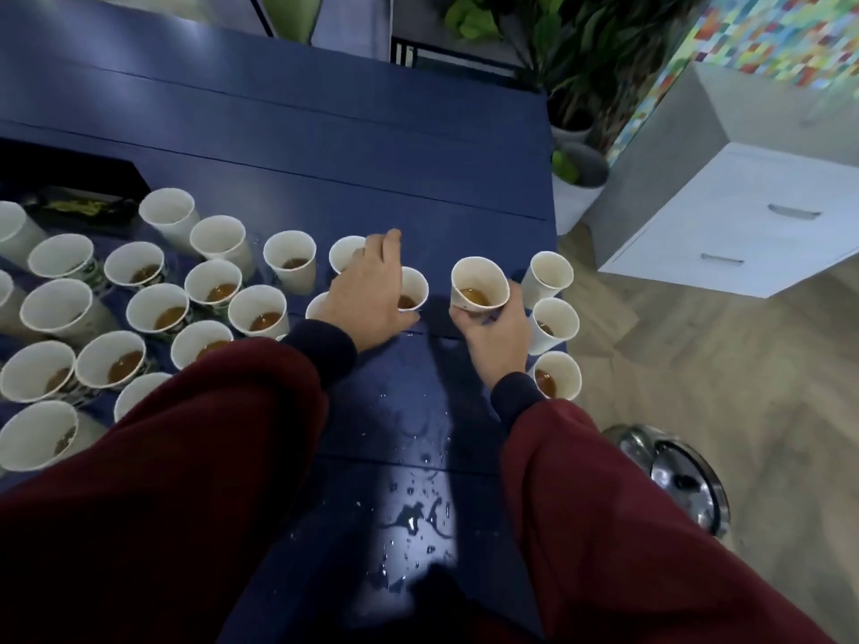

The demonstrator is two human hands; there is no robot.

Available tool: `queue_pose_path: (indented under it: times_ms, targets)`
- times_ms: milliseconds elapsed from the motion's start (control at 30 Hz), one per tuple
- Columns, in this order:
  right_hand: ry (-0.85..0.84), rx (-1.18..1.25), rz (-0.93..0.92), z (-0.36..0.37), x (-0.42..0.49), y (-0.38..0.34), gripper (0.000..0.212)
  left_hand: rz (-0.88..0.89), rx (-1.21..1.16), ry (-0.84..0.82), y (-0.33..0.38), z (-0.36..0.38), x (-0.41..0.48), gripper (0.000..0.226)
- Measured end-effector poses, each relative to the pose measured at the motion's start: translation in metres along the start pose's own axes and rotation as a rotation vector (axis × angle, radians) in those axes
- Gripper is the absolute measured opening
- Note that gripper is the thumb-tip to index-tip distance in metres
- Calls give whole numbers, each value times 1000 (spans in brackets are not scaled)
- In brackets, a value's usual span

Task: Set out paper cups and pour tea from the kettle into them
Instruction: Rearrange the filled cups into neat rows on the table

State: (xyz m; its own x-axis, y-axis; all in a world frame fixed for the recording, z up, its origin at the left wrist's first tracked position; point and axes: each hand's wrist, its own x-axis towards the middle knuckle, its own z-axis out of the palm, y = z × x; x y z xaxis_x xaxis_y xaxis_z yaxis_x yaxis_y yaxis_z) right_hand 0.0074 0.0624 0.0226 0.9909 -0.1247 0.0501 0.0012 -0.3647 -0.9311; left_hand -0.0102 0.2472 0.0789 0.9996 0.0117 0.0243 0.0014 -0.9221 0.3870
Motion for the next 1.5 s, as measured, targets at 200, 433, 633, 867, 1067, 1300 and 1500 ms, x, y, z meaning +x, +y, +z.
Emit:
queue_pose_path:
  times_ms: [200, 433, 633, 867, 1067, 1300, 1500]
  targets:
    - [22, -6, 102, 16, 53, 29, 53, -18, 197, -81, -5, 29, 25, 82]
    - [52, -5, 138, 28, 86, 51, 56, -69, 63, -100, -12, 42, 39, 54]
    - [71, -42, 180, 32, 90, 67, 55, -62, -4, -102, -14, 49, 44, 48]
    - [36, -112, 258, 32, 76, 61, 68, -67, -9, -82, -13, 47, 43, 46]
    - [11, -75, 291, 28, 30, 52, 57, -62, -14, -8, -3, 33, 28, 43]
    - [-377, 32, 2, 38, -22, 14, 84, -48, -39, -14, 5, 7, 7, 47]
    - [-149, 3, -30, 35, -36, 1, 51, 56, -212, -168, 8, -4, 7, 76]
